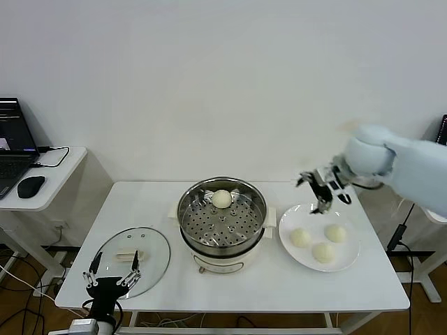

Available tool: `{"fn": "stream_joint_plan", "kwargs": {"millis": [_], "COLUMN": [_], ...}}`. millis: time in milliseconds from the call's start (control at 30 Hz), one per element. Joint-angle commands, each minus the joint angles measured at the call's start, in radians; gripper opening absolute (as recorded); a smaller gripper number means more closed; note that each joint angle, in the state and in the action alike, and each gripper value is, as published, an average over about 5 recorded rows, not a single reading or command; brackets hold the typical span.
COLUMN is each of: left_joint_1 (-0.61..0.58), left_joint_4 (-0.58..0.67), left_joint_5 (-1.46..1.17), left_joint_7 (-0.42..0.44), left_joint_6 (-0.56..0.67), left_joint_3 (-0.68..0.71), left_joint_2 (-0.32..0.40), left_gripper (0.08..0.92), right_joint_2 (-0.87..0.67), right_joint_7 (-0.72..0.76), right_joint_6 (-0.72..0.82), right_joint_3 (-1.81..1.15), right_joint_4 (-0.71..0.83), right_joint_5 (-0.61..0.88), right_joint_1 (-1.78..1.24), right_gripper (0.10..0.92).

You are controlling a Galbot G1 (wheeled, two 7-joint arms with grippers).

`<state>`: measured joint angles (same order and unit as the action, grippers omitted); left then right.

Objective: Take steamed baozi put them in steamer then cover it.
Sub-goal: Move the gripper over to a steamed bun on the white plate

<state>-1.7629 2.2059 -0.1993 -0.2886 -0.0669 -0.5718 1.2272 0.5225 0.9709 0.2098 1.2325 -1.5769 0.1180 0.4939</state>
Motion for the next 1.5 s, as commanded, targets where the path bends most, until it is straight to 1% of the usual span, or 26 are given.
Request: {"fn": "stream_joint_plan", "kwargs": {"millis": [33,333,567,767,1200,1500], "left_joint_1": [-0.003,-0.012,-0.014,-0.011,-0.004,-0.001], "left_joint_4": [0.000,-0.010,-0.013,-0.017,-0.032,-0.032], "left_joint_5": [0.001,-0.006,-0.007,-0.009,-0.015,-0.015], "left_joint_7": [0.000,0.001,0.001,0.002,0.003,0.003], "left_joint_6": [-0.001,-0.001,-0.001,-0.001,-0.001,-0.001], "left_joint_3": [-0.008,-0.041,-0.050,-0.059,-0.068,-0.066], "left_joint_2": [0.001,-0.003,-0.001,-0.004,-0.006,-0.002], "left_gripper": [0.823,0.823,0.823,0.823,0.823,0.823], "right_joint_2": [-0.077,0.060,0.163,0.222,0.279,0.289], "right_joint_7": [0.006,-0.008,-0.018,-0.027,-0.044,-0.045], "right_joint_6": [0.037,0.036,0.021,0.019,0.029,0.038], "right_joint_3": [-0.246,-0.325,-0.334,-0.342,-0.352,-0.365], "right_joint_4": [0.079,0.212,0.281,0.325,0.403,0.414], "right_joint_5": [-0.086,-0.151,-0.166,-0.184,-0.219,-0.224], "right_joint_1": [-0.331,-0.437,-0.474,-0.498,-0.515,-0.529], "right_gripper": [0.823,0.823,0.823,0.823,0.821,0.753]}}
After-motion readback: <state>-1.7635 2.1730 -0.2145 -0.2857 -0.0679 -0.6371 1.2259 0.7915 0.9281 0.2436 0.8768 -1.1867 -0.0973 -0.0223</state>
